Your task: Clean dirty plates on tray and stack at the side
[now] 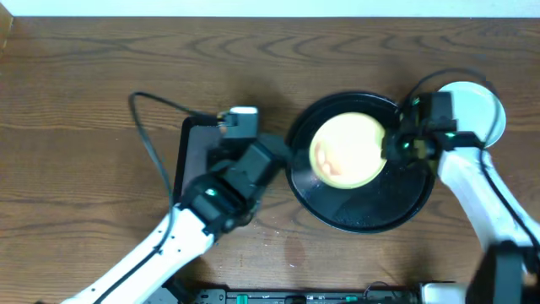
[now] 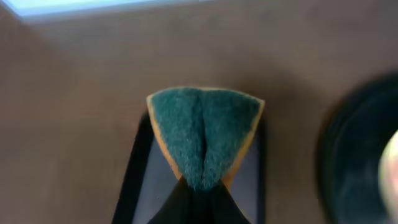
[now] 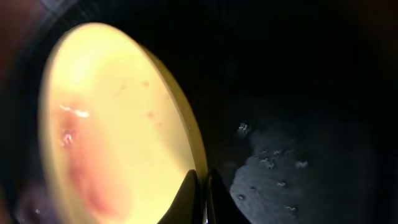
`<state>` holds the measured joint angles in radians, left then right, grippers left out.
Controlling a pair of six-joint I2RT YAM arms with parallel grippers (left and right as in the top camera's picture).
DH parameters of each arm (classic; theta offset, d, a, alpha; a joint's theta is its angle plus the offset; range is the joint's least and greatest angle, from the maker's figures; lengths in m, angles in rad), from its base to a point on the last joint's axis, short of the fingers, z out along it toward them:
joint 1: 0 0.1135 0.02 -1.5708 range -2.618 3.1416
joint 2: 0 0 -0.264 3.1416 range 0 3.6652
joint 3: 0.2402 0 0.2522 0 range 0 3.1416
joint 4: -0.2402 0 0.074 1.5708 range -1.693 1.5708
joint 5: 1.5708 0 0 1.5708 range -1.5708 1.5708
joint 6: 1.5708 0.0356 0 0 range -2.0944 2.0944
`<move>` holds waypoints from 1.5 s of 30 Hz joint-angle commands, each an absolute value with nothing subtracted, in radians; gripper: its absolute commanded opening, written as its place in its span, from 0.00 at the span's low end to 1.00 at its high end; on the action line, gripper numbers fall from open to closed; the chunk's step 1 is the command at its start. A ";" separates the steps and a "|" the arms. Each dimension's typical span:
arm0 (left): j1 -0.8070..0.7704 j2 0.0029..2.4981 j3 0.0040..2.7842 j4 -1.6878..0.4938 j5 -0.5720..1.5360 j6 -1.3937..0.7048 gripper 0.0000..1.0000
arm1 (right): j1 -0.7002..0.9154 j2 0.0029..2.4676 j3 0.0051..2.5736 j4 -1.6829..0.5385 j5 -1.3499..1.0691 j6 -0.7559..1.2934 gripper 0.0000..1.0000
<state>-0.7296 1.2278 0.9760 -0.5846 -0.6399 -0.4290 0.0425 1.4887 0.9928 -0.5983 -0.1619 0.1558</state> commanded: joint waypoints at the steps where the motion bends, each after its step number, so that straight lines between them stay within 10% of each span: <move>1: -0.622 1.229 0.960 -0.686 -0.409 -0.541 0.08 | 0.075 1.323 1.103 -0.650 -0.033 0.125 0.01; 14: -0.151 1.341 0.937 -0.703 -0.103 -0.559 0.08 | 0.303 1.095 1.154 -0.624 0.609 -0.146 0.01; 45: -0.147 1.509 0.937 -0.702 -0.010 -0.543 0.08 | 0.651 1.190 1.154 -0.197 0.782 -1.237 0.01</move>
